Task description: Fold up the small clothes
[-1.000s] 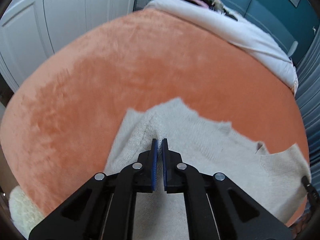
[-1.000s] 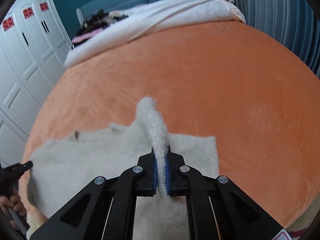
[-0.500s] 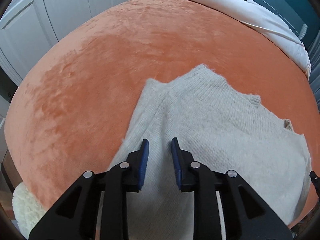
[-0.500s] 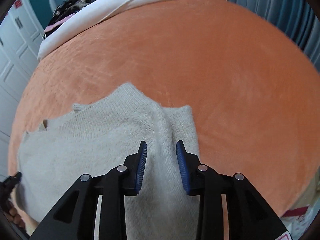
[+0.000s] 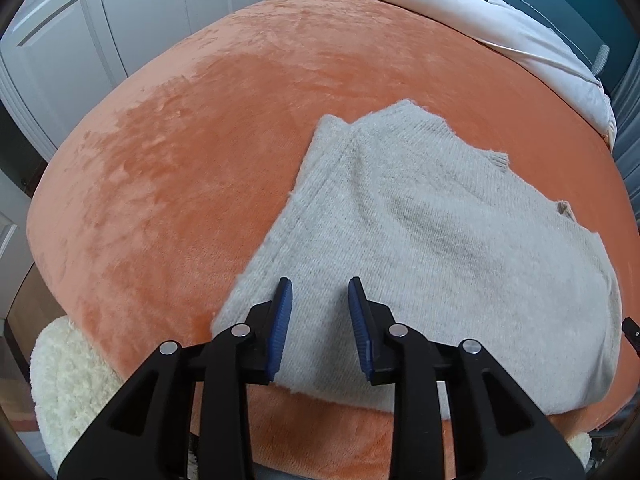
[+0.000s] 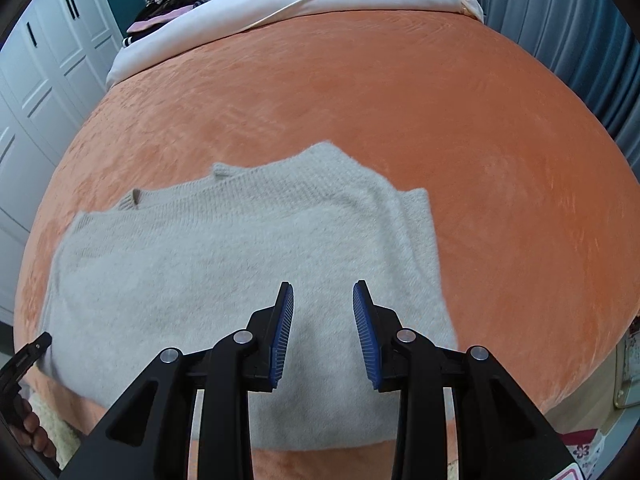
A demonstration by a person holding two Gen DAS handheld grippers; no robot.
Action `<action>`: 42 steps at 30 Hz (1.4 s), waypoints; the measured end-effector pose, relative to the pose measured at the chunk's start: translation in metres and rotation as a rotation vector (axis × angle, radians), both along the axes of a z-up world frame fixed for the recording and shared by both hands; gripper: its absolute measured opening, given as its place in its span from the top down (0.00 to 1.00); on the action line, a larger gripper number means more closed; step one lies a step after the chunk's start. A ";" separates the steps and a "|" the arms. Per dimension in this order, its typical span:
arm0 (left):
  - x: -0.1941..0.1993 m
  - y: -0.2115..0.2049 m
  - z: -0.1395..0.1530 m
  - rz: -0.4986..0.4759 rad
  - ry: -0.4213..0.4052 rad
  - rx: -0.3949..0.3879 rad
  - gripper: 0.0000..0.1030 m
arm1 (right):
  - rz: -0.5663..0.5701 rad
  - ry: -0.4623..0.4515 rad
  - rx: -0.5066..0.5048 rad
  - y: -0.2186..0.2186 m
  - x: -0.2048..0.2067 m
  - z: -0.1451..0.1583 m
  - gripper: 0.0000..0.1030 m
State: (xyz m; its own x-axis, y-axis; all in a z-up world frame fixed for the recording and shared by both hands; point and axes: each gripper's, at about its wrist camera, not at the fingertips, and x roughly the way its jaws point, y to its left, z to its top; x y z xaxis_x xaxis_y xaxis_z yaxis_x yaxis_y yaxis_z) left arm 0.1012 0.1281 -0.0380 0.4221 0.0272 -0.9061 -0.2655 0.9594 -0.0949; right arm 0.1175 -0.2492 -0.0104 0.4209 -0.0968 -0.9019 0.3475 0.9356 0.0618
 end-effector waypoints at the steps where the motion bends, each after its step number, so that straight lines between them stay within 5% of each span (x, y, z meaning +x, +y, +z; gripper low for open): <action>1: -0.002 0.000 0.000 0.000 -0.001 -0.001 0.73 | 0.001 0.005 0.000 0.002 -0.002 -0.001 0.69; 15: -0.007 0.008 -0.003 0.023 -0.005 0.002 0.72 | 0.021 0.045 0.013 0.012 -0.016 -0.008 0.69; 18: -0.013 0.015 0.006 0.043 -0.027 -0.025 0.61 | 0.021 0.054 0.006 0.010 -0.019 -0.010 0.69; 21: -0.026 0.024 0.016 0.082 -0.055 -0.018 0.38 | 0.013 0.059 -0.002 0.007 -0.028 -0.010 0.69; 25: -0.051 0.040 0.012 0.124 -0.050 -0.116 0.27 | -0.037 0.049 -0.007 -0.007 -0.057 -0.013 0.68; 30: -0.052 0.051 -0.029 0.193 0.039 -0.241 0.27 | -0.076 0.096 0.054 -0.032 -0.078 -0.053 0.73; 38: -0.032 0.059 -0.038 0.241 0.019 -0.329 0.29 | -0.014 0.032 0.087 0.002 -0.056 -0.009 0.68; 42: -0.030 0.061 -0.038 0.195 0.010 -0.414 0.65 | 0.120 -0.003 0.128 0.056 -0.019 0.008 0.68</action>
